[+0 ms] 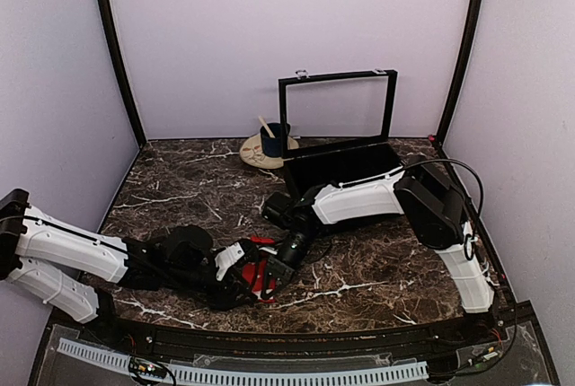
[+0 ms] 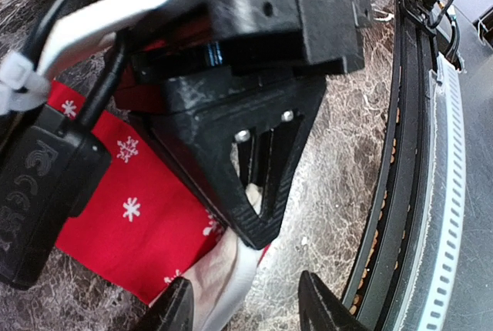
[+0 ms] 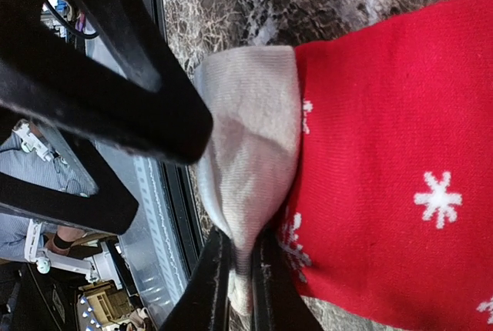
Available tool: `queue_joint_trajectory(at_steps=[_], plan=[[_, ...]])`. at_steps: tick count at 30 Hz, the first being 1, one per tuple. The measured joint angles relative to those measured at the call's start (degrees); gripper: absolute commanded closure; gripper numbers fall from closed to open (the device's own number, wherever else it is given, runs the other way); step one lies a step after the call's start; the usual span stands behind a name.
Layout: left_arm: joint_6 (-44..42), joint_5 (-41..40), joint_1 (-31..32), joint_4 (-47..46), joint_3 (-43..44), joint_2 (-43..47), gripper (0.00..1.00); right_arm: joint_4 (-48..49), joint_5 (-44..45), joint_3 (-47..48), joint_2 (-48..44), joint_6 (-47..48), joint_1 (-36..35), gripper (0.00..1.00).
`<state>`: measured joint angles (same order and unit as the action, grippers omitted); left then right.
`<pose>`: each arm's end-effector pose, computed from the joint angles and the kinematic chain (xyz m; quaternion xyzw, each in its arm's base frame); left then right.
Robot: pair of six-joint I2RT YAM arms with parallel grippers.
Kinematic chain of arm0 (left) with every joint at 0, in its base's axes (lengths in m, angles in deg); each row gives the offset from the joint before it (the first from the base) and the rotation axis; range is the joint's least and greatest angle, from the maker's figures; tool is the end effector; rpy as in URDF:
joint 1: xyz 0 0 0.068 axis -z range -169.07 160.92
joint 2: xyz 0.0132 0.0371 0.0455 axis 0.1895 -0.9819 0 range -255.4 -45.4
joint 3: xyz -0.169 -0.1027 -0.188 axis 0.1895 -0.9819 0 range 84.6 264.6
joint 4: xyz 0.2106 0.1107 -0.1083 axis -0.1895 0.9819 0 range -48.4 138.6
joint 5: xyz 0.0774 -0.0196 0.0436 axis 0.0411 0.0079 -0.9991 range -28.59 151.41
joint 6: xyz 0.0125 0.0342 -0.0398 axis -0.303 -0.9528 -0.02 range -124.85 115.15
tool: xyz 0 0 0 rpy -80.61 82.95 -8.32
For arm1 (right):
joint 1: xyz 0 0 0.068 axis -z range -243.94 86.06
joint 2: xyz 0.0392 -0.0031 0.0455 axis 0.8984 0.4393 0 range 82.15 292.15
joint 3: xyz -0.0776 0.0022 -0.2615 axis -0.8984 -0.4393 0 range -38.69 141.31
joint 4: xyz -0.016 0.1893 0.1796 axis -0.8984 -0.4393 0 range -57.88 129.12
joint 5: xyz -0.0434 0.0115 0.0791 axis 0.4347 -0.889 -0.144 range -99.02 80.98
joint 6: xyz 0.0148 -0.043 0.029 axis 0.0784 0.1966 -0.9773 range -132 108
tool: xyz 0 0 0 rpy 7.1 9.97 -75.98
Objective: Roll the socks
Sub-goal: Roll the sock at the center of the board.
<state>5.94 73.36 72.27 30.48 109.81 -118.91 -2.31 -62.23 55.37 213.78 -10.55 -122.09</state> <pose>0.1083 -0.2138 0.1579 0.4222 0.7857 -0.3358 0.3027 0.2103 0.3924 0.1153 0.4796 -0.7510 -0.4330 0.1363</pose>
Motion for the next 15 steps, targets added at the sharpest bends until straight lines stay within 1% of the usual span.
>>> queue_joint_trajectory(at_steps=[15], plan=[[-5.53,-2.80,1.90,1.33,3.02,-6.71,0.52,-3.13,-2.14,1.81,2.23,1.73,0.59,0.97]])
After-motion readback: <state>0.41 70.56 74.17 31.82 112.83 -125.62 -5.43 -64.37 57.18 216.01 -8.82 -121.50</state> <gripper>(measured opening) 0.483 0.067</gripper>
